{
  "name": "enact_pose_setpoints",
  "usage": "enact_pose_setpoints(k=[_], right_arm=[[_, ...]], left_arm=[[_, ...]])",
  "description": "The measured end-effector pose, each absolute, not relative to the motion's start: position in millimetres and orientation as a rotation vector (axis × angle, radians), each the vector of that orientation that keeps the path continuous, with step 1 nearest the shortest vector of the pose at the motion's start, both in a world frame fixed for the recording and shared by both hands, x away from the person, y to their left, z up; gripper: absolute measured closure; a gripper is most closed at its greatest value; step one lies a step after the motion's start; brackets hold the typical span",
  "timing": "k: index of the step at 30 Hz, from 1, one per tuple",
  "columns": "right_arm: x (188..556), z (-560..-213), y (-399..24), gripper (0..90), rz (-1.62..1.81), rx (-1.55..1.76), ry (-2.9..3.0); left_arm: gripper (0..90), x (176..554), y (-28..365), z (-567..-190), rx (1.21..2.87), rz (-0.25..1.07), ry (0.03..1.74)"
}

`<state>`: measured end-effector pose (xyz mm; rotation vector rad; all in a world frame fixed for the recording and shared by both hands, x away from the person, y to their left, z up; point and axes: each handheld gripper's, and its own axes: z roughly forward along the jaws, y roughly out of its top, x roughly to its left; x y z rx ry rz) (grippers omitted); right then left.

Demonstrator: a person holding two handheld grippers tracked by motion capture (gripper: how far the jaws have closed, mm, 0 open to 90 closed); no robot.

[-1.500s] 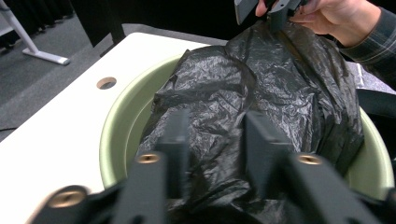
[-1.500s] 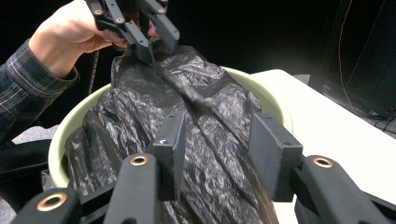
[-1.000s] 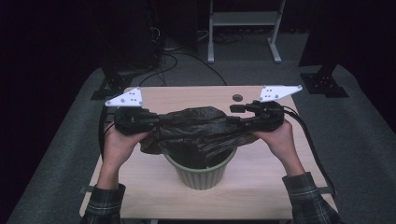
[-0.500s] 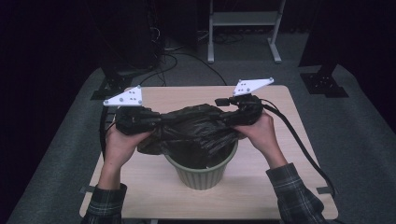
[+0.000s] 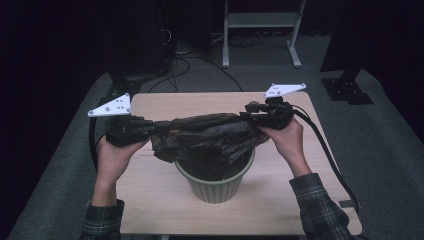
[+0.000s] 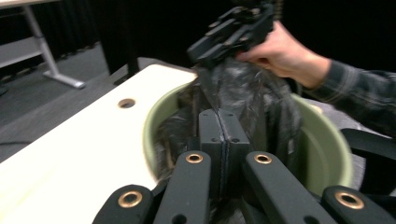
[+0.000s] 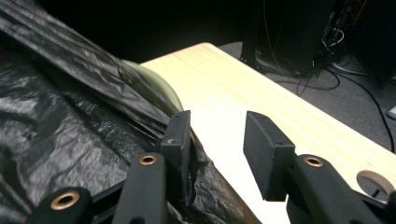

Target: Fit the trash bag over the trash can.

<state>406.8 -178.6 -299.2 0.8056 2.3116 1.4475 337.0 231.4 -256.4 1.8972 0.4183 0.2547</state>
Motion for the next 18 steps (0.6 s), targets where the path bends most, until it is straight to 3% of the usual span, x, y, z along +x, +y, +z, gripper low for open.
enact_pose_setpoints(k=[18], right_arm=[[357.7, -281.4, -227.4, 47.9, 1.624, 0.687, 2.252]], left_arm=[[89.9, 354.3, 238.5, -280.5, 1.913, 0.217, 0.511]])
